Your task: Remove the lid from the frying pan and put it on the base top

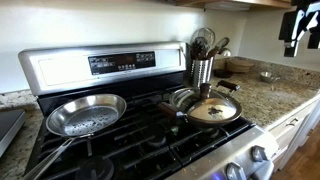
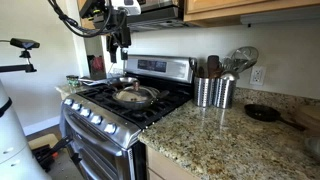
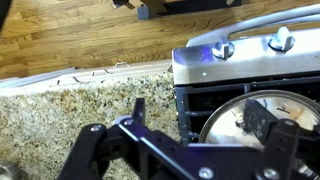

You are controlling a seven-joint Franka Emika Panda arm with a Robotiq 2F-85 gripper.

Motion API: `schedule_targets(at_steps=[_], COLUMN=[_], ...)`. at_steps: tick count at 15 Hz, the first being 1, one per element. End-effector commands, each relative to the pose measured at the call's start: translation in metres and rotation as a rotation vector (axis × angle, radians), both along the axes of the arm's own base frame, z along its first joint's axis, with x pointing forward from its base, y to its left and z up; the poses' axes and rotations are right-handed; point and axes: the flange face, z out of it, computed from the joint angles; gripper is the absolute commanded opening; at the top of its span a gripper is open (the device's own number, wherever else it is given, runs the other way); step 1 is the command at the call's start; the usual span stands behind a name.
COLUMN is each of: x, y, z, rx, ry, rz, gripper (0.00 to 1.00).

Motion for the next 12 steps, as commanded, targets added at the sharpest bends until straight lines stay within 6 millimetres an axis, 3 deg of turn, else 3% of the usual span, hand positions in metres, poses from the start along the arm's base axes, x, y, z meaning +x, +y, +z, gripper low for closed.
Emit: schedule_targets(at_steps=[1, 6, 12], x=[0.0, 0.003, 0.035], y=[0.0, 0.002, 0.009], z=[0.0, -0.004, -0.032], rx=[0.0, 0.01, 0.059], ry=[0.001, -0.02, -0.13], rz=[0.0, 0.026, 0.137], gripper=[1.0, 1.0, 1.0])
